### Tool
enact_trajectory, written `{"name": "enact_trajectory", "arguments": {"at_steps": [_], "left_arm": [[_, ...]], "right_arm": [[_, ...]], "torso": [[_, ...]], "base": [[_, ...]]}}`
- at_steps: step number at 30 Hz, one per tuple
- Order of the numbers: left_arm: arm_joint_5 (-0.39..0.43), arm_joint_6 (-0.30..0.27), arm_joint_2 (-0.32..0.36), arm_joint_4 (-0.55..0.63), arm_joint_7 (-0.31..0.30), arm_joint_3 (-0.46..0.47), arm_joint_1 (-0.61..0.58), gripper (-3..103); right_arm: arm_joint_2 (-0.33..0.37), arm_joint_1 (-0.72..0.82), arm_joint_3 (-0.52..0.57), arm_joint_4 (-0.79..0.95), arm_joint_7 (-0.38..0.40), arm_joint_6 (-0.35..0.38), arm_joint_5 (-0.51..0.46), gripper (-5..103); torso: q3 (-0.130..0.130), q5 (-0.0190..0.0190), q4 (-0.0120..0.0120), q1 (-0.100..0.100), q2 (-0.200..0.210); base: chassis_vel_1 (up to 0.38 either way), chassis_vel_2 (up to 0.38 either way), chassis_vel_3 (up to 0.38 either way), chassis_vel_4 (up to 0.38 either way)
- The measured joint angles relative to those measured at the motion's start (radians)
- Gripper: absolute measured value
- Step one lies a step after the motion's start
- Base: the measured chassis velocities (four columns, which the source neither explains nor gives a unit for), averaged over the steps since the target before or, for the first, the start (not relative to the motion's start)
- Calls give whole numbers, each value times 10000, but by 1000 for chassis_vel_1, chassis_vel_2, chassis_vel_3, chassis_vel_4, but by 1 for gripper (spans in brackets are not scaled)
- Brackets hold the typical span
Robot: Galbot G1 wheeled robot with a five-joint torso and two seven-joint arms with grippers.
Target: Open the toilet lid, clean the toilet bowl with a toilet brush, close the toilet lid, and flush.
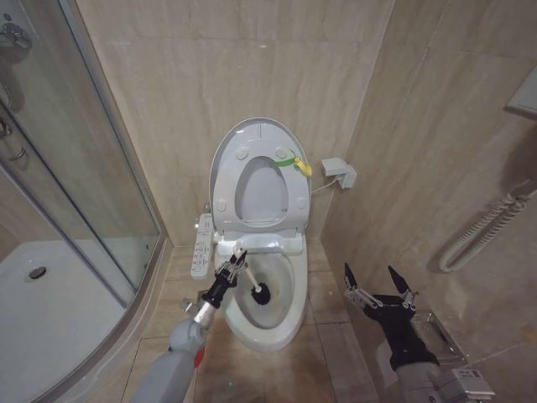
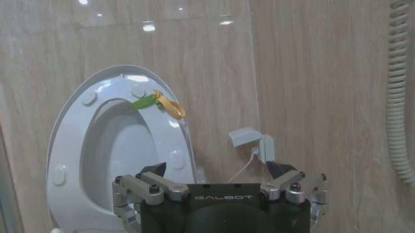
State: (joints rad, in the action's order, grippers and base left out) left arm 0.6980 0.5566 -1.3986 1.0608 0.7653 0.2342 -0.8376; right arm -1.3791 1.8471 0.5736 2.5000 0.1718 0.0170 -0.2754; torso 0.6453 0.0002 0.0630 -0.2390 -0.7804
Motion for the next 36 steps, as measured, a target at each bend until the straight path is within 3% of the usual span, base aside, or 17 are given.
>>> {"name": "enact_trajectory", "arguments": {"at_steps": [6, 13, 24, 30, 36], "left_arm": [[-381, 138, -62, -743, 68, -497, 509, 20], [-1373, 279, 374, -1913, 486, -1060, 1057, 20], [-1604, 290, 443, -1366, 524, -1267, 1298, 20], [-1998, 483, 123, -2458, 576, -1089, 1581, 20], [-1877, 485, 101, -2390, 579, -1065, 1504, 20]], "right_arm": [[0, 0, 0, 0, -2, 0, -1, 100], [0, 0, 0, 0, -2, 0, -1, 100], [0, 0, 0, 0, -1, 0, -1, 100], [0, 0, 0, 0, -2, 0, -1, 100], [0, 0, 0, 0, -2, 0, 0, 100]], "torso": [[0, -1, 0, -1, 0], [-1, -1, -4, 0, 0], [-1, -1, 2, 0, 0], [-1, -1, -1, 0, 0], [0, -1, -4, 0, 0]], "base": [[0, 0, 0, 0], [0, 0, 0, 0], [0, 0, 0, 0], [0, 0, 0, 0], [0, 0, 0, 0]]}}
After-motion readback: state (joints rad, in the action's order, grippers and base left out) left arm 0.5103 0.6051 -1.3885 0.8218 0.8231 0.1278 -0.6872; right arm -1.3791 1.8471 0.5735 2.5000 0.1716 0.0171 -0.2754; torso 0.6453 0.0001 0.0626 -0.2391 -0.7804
